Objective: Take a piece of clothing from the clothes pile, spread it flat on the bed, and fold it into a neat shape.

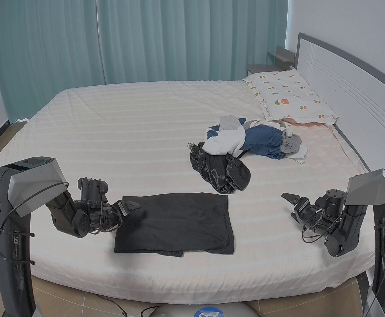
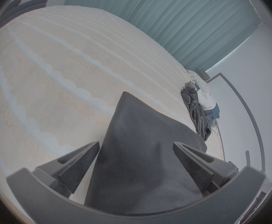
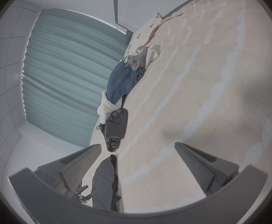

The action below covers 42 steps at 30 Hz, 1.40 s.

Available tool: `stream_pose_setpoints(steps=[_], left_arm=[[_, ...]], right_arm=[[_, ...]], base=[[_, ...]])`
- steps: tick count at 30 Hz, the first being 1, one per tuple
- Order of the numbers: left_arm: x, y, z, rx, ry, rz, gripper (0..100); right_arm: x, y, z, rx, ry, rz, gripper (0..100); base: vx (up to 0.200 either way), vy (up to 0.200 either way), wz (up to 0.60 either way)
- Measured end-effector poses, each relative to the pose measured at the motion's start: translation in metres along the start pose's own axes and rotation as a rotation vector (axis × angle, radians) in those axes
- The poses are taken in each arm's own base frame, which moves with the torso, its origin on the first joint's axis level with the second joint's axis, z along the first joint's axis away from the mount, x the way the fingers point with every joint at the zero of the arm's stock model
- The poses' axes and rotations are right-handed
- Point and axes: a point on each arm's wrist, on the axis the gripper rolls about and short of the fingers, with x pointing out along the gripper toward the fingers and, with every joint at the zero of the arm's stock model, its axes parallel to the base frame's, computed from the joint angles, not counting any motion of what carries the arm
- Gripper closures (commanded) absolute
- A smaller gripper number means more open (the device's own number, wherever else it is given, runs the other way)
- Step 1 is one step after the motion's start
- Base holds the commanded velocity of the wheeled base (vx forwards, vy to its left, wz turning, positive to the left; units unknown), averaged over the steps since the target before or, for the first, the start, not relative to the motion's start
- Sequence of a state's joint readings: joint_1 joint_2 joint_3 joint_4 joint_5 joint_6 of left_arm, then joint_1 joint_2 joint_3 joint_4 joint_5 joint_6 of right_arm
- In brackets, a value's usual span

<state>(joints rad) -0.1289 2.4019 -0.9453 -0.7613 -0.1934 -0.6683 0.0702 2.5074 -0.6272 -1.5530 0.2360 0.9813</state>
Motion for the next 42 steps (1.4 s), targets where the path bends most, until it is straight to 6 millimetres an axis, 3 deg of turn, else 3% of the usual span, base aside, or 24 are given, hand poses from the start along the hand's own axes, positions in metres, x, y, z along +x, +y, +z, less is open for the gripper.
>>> stream_pose_setpoints(steps=[22, 42], left_arm=[[-0.004, 0.002, 0.003, -0.100, -0.016, 0.007, 100], [-0.009, 0.002, 0.003, -0.106, -0.025, 0.019, 100]], right_arm=[[0.000, -0.001, -0.001, -0.001, 0.002, -0.002, 0], [0.000, -0.001, -0.001, 0.000, 0.001, -0.003, 0]], base=[[0.000, 0.000, 0.00], [0.000, 0.200, 0.00]])
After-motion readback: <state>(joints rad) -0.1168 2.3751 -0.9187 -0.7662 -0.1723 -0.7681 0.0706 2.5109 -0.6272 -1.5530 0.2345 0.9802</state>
